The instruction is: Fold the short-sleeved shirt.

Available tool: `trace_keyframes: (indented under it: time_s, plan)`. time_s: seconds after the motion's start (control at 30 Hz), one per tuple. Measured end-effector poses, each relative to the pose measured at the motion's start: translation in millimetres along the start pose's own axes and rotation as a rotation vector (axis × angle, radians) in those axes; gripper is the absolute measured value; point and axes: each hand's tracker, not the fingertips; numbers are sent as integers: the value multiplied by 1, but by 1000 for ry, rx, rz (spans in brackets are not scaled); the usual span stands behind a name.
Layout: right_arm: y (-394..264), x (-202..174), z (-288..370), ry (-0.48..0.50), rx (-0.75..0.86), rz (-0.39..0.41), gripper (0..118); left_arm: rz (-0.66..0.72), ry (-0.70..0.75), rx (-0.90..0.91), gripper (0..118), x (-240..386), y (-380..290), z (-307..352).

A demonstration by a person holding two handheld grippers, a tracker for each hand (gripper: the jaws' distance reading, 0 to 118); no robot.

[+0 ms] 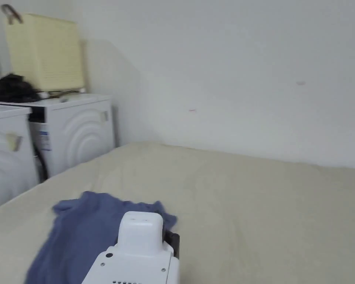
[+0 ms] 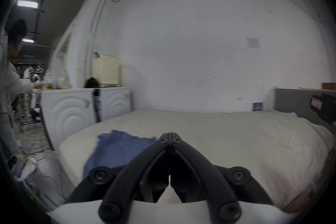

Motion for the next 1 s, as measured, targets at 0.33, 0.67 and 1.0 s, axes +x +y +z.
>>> trace_keyframes:
  time_s: [0.33, 0.67, 1.0]
  plan:
    - [-31, -98, -41, 256, -58, 60, 0, 42, 250, -19, 0, -92, -5, 40]
    - [-25, -87, -52, 234, -79, 58, 0, -3, 153, -63, 0, -97, -5, -10]
    - [-48, -68, -65, 187, -179, 60, 0, 62, -27, -760, 0, -214, -24, -257]
